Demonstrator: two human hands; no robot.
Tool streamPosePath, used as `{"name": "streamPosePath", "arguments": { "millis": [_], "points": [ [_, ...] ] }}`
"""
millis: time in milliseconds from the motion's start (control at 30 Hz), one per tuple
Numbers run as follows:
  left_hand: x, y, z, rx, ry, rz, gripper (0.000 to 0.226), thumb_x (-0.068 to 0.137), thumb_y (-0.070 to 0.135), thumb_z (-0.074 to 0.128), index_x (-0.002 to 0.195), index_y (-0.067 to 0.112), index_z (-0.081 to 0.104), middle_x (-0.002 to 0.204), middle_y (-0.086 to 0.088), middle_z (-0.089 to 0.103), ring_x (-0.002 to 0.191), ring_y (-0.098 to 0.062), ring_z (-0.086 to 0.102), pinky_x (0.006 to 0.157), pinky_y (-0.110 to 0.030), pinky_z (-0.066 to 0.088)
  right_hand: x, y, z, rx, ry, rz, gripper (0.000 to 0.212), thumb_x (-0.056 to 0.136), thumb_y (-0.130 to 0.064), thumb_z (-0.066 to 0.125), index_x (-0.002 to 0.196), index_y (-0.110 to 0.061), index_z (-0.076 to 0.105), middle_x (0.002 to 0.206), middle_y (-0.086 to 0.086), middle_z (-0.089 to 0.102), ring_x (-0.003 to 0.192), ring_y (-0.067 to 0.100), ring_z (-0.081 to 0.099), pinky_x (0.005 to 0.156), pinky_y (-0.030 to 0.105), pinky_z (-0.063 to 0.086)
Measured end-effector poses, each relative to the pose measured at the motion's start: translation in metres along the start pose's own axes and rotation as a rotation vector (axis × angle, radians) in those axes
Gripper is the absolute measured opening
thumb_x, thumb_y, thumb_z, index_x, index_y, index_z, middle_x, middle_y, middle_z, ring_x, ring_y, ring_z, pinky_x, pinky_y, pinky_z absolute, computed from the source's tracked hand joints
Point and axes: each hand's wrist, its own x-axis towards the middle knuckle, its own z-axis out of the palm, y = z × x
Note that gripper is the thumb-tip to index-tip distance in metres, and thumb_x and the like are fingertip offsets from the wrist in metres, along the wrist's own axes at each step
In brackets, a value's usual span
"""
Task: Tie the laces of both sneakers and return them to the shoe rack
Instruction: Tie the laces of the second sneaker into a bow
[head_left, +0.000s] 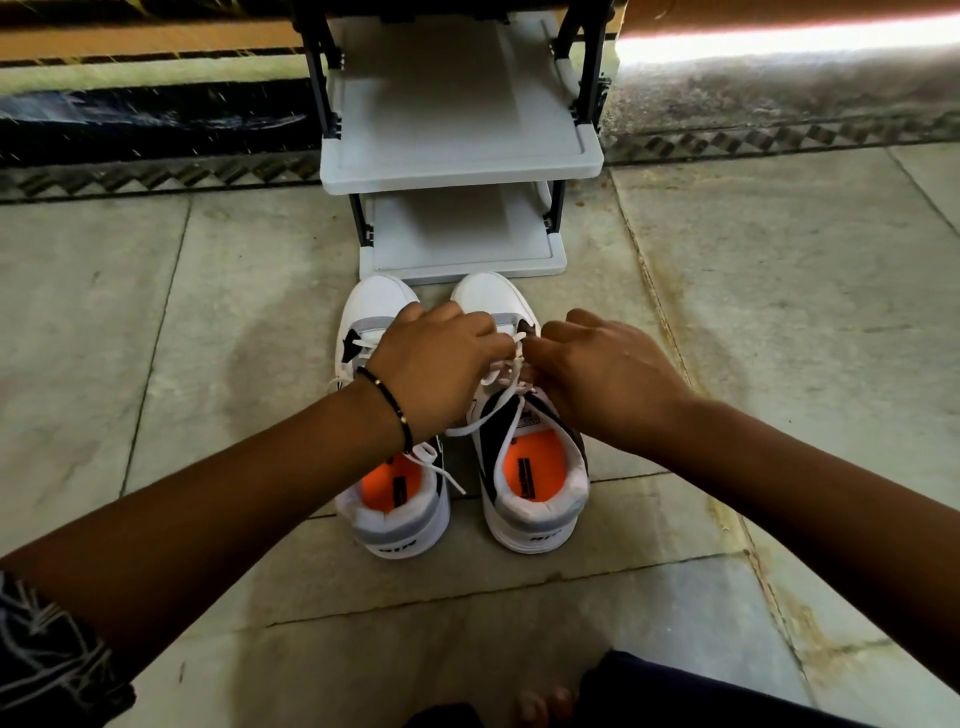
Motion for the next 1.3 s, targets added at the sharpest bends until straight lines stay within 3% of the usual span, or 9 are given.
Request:
{"name": "streamPosePath", "arguments": {
  "millis": [200,300,433,567,733,1000,1100,1200,1300],
  "points": [
    [-0.010,-0.013,0.001,0.189,-0.069,0.027,0.034,0.087,0.015,0.042,0.117,0.030,0.049,0.119,0.003,0.053,0.113,-0.025,0.045,0.088,-0.038,0.030,-0.019,0.018,0.001,-0.012,-0.102,-0.047,0.018,0.083,-0.021,0.050,0.070,-0.012,0.059,0.063,0.004,0.060,0.061,0.025,0.055,0.050,0.029,0.036],
    [-0.018,-0.022,0.004,0.210,-0.102,0.014,0.032,0.085,0.010,0.043,0.110,0.027,0.053,0.114,0.002,0.057,0.109,-0.027,0.049,0.087,-0.040,0.031,-0.036,0.032,0.010,0.149,-0.176,0.005,0.020,0.089,-0.021,0.053,0.071,-0.014,0.054,0.063,-0.001,0.052,0.063,0.023,0.053,0.050,0.030,0.032],
    [-0.021,-0.018,0.004,0.217,-0.053,0.069,0.028,0.083,0.007,0.044,0.100,0.023,0.060,0.103,0.000,0.063,0.101,-0.028,0.054,0.086,-0.041,0.033,-0.046,0.037,0.021,0.351,-0.213,0.094,0.029,0.094,-0.025,0.047,0.067,-0.022,0.036,0.057,-0.012,0.033,0.056,0.015,0.041,0.053,0.038,0.039],
    [-0.018,-0.017,0.003,0.307,-0.122,0.059,0.026,0.090,0.013,0.039,0.105,0.025,0.057,0.107,0.003,0.062,0.105,-0.026,0.051,0.089,-0.039,0.031,-0.049,0.037,0.022,0.371,-0.212,0.109,0.028,0.094,-0.025,0.047,0.067,-0.018,0.044,0.056,-0.014,0.034,0.056,0.014,0.040,0.052,0.037,0.038],
    [-0.017,-0.017,0.000,0.352,-0.153,0.067,0.025,0.092,0.015,0.038,0.106,0.024,0.058,0.108,0.003,0.063,0.104,-0.025,0.052,0.089,-0.039,0.030,-0.052,0.037,0.020,0.385,-0.209,0.102,0.032,0.094,-0.022,0.049,0.064,-0.017,0.037,0.053,-0.011,0.032,0.049,0.001,0.035,0.055,0.026,0.024],
    [-0.017,-0.014,0.005,0.385,-0.203,0.040,0.024,0.092,0.012,0.038,0.103,0.022,0.057,0.109,0.002,0.062,0.104,-0.026,0.054,0.090,-0.039,0.031,-0.054,0.036,0.025,0.390,-0.202,0.144,0.034,0.093,-0.021,0.049,0.062,-0.014,0.037,0.052,-0.007,0.034,0.049,0.012,0.038,0.053,0.029,0.028],
    [-0.022,-0.016,0.010,0.391,-0.128,0.082,0.019,0.086,0.011,0.048,0.099,0.020,0.059,0.101,0.001,0.064,0.098,-0.027,0.057,0.086,-0.040,0.036,-0.055,0.033,0.028,0.403,-0.200,0.162,0.034,0.093,-0.022,0.049,0.062,-0.014,0.038,0.051,-0.005,0.036,0.050,0.018,0.041,0.051,0.031,0.029],
    [-0.032,-0.019,0.015,0.445,0.016,0.132,0.021,0.060,0.013,0.073,0.075,0.022,0.062,0.072,0.003,0.066,0.067,-0.021,0.063,0.063,-0.033,0.046,-0.057,0.031,0.031,0.435,-0.175,0.205,0.034,0.092,-0.023,0.050,0.060,-0.013,0.042,0.048,-0.005,0.037,0.045,0.013,0.038,0.048,0.031,0.027],
    [-0.043,-0.017,0.023,0.251,0.111,0.115,0.032,0.059,0.013,0.075,0.088,0.020,0.062,0.083,0.000,0.068,0.075,-0.024,0.064,0.064,-0.033,0.048,-0.057,0.028,0.029,0.463,-0.162,0.284,0.036,0.090,-0.027,0.052,0.057,-0.017,0.041,0.046,-0.003,0.038,0.043,0.013,0.035,0.047,0.033,0.031]
  ]
}}
